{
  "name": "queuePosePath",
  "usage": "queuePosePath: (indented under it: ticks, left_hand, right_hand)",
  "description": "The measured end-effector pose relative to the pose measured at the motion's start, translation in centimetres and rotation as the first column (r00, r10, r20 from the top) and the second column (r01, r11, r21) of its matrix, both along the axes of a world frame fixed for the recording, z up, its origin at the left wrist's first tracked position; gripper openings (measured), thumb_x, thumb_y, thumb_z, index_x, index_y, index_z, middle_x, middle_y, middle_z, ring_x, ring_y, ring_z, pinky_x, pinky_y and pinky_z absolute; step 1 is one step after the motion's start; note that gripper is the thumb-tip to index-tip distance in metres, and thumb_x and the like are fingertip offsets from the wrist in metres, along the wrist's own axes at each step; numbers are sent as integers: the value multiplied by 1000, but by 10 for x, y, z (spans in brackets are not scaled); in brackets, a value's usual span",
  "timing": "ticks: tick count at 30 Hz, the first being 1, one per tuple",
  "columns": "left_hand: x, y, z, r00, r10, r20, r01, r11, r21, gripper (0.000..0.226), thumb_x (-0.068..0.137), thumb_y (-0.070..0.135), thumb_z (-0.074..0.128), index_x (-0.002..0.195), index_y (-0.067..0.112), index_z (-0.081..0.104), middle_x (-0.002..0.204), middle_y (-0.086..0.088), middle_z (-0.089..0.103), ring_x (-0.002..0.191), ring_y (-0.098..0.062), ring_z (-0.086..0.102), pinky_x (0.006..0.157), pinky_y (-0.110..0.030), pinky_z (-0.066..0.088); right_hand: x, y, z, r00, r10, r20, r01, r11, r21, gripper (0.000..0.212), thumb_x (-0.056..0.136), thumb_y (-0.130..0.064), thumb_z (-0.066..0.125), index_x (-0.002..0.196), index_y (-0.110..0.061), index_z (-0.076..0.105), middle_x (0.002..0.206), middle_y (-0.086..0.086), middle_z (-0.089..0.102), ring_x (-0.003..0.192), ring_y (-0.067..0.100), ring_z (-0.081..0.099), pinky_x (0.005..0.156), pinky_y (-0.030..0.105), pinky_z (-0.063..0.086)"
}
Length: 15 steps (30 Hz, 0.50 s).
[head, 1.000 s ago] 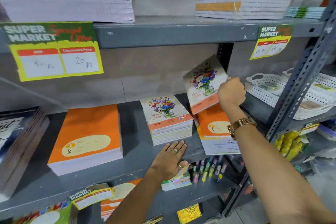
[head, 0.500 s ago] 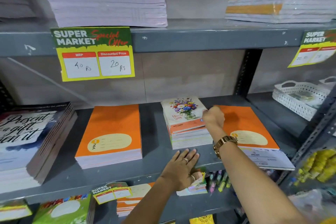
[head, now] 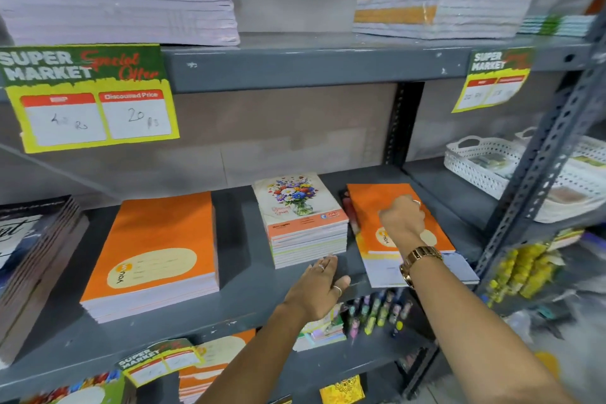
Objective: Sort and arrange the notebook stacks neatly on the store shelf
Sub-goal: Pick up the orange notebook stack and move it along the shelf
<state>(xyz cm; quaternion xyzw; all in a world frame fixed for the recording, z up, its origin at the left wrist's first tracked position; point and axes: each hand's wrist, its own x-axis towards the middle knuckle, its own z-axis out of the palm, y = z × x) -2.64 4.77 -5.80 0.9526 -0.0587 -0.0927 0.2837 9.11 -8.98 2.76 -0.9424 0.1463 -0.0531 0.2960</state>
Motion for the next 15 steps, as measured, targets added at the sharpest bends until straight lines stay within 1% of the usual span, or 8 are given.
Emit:
queuePosePath:
  ticks: [3, 6, 8, 11, 13, 15]
  left_hand:
    - [13, -17, 3, 1000, 12, -23, -13, 999, -48, 62, 98, 39, 29, 145, 7, 6, 158, -11, 6, 145, -23, 5, 120, -36, 9]
    - [25, -31, 4, 1000, 21, -12, -22, 999, -27, 61, 97, 40, 29, 145, 9, 8, 157, -10, 9, 145, -23, 9, 119, -40, 17]
    - [34, -42, 4, 1000, 10, 7, -10, 998, -55, 58, 97, 38, 30, 145, 11, 10, 157, -10, 12, 144, -24, 12, 118, -41, 20]
    - [43, -54, 5, 1000, 10, 28, -8, 997, -75, 57, 97, 36, 31, 145, 11, 12, 157, -10, 13, 144, -23, 13, 117, -38, 19]
    - [49, -62, 3, 999, 46, 22, -44, 996, -82, 59, 97, 37, 32, 145, 10, 12, 157, -9, 13, 144, -23, 13, 116, -38, 20]
    - [55, -72, 3, 990, 134, 32, -128, 982, -141, 58, 96, 36, 35, 144, 9, 16, 155, -13, 20, 141, -28, 23, 114, -41, 28]
  right_hand:
    - [5, -34, -10, 995, -31, -92, 28, 999, -36, 53, 88, -15, 59, 131, 7, 38, 137, 24, 44, 126, 41, 43, 99, 45, 44]
    - [7, -63, -20, 975, -76, -210, 61, 995, -75, 56, 87, -27, 62, 130, 3, 44, 139, 23, 40, 126, 40, 39, 99, 45, 43]
    - [8, -79, -28, 957, -85, -279, 58, 993, -105, 61, 85, -37, 63, 130, 1, 45, 141, 22, 36, 128, 39, 35, 100, 45, 42]
    - [9, -90, -38, 942, -73, -328, 32, 991, -130, 71, 79, -49, 67, 128, -1, 48, 141, 20, 36, 127, 39, 34, 99, 44, 43]
    - [13, -93, -42, 941, -69, -332, 33, 993, -112, 72, 77, -51, 69, 127, -2, 50, 141, 20, 37, 127, 38, 34, 98, 45, 43]
    - [18, -93, -43, 940, -61, -335, 30, 995, -97, 73, 76, -49, 71, 126, -1, 50, 140, 20, 38, 128, 39, 34, 98, 45, 43]
